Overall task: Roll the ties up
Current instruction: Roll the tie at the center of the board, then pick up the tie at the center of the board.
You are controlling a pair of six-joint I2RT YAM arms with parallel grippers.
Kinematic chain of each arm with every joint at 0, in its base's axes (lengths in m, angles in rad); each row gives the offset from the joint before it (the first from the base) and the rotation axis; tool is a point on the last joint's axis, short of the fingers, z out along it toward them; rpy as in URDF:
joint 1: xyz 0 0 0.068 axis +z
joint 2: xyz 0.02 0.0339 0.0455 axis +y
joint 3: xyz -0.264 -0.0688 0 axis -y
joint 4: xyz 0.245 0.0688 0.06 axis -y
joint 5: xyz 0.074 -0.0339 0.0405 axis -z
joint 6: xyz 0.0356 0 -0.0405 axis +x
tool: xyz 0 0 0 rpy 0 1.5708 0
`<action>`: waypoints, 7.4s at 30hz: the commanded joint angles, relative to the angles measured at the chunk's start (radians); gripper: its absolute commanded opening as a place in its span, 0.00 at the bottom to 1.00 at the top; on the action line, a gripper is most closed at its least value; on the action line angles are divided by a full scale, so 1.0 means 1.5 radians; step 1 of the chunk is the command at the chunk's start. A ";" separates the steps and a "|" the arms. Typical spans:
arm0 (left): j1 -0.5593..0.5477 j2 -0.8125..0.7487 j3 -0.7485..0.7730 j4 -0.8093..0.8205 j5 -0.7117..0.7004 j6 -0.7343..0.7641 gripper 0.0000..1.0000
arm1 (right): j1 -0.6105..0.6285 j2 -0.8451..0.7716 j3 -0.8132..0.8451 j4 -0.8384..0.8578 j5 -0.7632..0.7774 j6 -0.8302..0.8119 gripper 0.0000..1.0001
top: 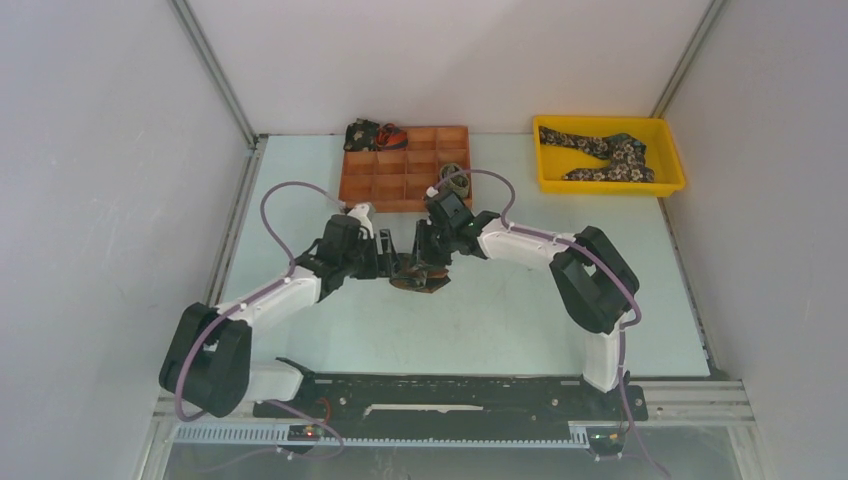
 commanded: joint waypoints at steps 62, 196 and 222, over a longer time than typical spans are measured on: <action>-0.238 0.259 0.316 -0.304 -0.302 0.056 0.42 | -0.098 -0.049 -0.252 0.271 -0.100 0.015 0.68; -0.070 0.059 0.158 -0.137 0.054 -0.014 0.67 | -0.084 0.069 -0.263 0.566 -0.189 0.105 0.00; -0.050 -0.357 0.183 -0.450 -0.146 0.036 0.92 | -0.124 -0.012 -0.247 0.594 -0.240 0.077 0.00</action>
